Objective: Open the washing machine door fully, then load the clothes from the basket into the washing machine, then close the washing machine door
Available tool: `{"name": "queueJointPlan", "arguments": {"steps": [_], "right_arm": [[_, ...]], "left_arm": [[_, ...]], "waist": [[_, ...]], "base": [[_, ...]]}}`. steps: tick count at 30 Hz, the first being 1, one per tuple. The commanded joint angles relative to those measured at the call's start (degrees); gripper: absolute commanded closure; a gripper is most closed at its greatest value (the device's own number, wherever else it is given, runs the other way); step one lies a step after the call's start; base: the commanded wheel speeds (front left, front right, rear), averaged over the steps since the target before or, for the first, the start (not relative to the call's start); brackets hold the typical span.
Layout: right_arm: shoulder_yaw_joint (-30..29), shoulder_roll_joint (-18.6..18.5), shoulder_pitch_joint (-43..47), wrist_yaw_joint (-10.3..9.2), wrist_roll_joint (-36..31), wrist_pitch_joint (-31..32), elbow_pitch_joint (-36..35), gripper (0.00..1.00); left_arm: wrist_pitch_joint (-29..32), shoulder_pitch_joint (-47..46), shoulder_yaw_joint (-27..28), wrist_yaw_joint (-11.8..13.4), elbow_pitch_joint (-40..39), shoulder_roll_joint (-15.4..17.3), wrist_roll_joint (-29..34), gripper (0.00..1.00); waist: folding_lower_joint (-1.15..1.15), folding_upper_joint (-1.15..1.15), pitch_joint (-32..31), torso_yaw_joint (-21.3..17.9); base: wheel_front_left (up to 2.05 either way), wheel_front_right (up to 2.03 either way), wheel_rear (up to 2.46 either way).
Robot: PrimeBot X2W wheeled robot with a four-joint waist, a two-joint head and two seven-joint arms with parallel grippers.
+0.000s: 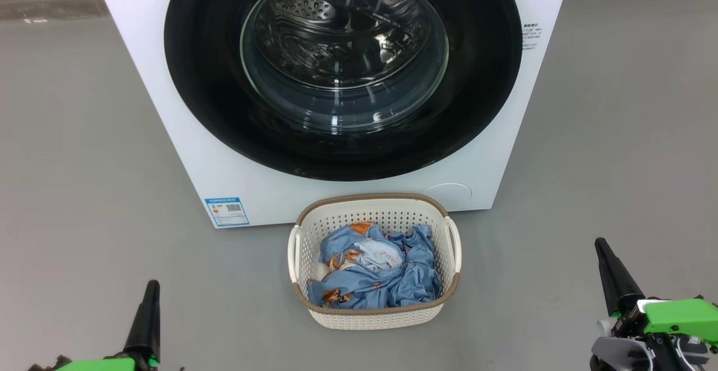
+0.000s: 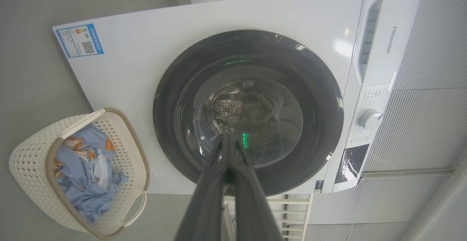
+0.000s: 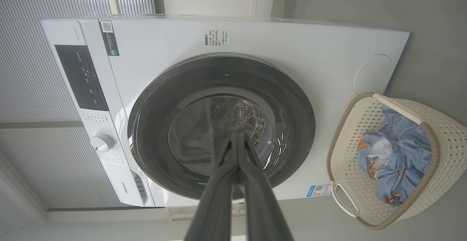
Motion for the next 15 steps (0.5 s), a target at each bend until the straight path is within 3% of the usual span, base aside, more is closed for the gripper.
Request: {"name": "queueJointPlan", "arguments": {"steps": [1, 2, 3, 12, 15], "right_arm": [[1.1, -0.5, -2.5, 0.34, -0.1, 0.2, -1.4, 1.00], [1.1, -0.5, -2.5, 0.34, -0.1, 0.2, -1.4, 1.00], [0.0, 0.0, 0.0, 0.00, 0.0, 0.0, 0.2, 0.00], [0.5, 0.5, 0.5, 0.02, 0.8, -1.0, 1.0, 0.00], [0.8, 0.4, 0.3, 0.03, 1.0, -1.4, 0.7, 0.00]], "left_arm": [[0.0, -2.4, 1.8, -0.4, -1.1, 0.5, -0.4, 1.00], [0.0, -2.4, 1.8, -0.4, -1.1, 0.5, -0.4, 1.00], [0.0, 0.1, 0.0, 0.0, 0.1, 0.0, 0.0, 0.00], [-0.9, 0.5, -0.7, 0.1, 0.7, -0.3, 0.2, 0.00], [-1.4, 0.3, -0.9, 0.0, 0.3, -0.3, 0.3, 0.00]], "waist": [[0.00, 0.00, 0.0, 0.0], [0.00, 0.00, 0.0, 0.0], [0.00, 0.00, 0.0, 0.0], [0.13, 0.00, 0.0, 0.0], [0.04, 0.00, 0.1, 0.0]], "base": [[0.00, 0.00, 0.00], [0.00, 0.00, 0.00], [0.00, 0.00, 0.00], [0.00, 0.00, 0.00], [0.00, 0.00, 0.00]]}}
